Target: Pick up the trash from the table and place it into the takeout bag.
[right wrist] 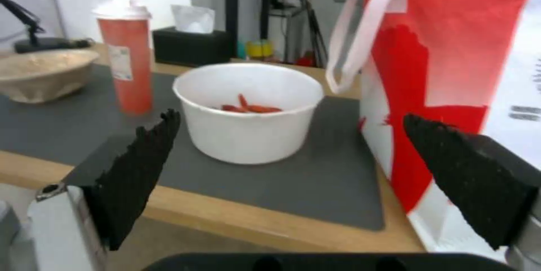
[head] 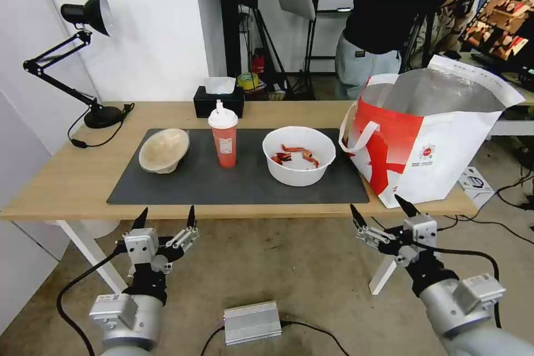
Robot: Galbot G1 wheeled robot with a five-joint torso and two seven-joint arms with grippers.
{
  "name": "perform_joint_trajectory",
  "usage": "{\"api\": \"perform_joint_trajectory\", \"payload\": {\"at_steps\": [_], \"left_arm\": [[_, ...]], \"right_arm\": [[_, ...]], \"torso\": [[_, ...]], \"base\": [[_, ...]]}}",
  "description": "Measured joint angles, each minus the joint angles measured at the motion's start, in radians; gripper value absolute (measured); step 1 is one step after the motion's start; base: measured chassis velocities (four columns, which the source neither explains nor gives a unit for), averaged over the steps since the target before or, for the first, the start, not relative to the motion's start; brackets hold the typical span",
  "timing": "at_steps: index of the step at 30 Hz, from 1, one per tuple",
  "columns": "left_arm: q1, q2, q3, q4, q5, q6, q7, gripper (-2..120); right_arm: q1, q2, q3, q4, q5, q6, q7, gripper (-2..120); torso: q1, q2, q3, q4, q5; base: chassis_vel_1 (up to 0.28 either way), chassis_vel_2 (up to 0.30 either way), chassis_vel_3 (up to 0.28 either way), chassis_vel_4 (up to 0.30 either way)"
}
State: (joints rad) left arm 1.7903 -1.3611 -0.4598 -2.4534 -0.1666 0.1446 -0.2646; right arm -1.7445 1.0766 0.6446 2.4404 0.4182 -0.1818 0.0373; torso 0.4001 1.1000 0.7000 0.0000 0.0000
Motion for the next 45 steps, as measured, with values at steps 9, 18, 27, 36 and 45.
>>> {"api": "perform_joint_trajectory", "payload": {"at_steps": [9,18,27,36,45], "left_arm": [[0.017,-0.002,-0.02,-0.006,0.005,-0.011,-0.001,100],[0.023,-0.018,-0.018,-0.007,0.005,-0.03,-0.004,100],[0.023,-0.029,-0.02,0.0,0.005,-0.031,-0.004,100],[0.03,-0.046,-0.023,0.006,0.026,-0.036,0.001,100],[0.037,-0.056,-0.026,0.007,0.035,-0.04,0.001,100]], "right_arm": [[0.083,-0.088,-0.003,-0.039,0.109,0.0,-0.053,100],[0.189,-0.268,-0.011,-0.09,0.201,-0.017,-0.04,100],[0.342,-0.36,-0.065,-0.12,0.279,-0.044,-0.038,100],[0.589,-0.395,-0.24,-0.172,0.34,-0.081,-0.038,100],[0.811,-0.398,-0.419,-0.249,0.372,-0.097,-0.034,100]], "torso": [[0.0,0.0,0.0,0.0,0.0002],[0.0,0.0,0.0,0.0,0.0001],[0.0,0.0,0.0,0.0001,0.0],[0.0,0.0,0.0,0.0,0.0],[0.0,0.0,0.0,0.0,-0.0001]], "base": [[0.0,0.0,0.0,0.0],[0.0,0.0,0.0,0.0],[0.0,0.0,0.0,0.0],[0.0,0.0,0.0,0.0],[0.0,0.0,0.0,0.0]]}}
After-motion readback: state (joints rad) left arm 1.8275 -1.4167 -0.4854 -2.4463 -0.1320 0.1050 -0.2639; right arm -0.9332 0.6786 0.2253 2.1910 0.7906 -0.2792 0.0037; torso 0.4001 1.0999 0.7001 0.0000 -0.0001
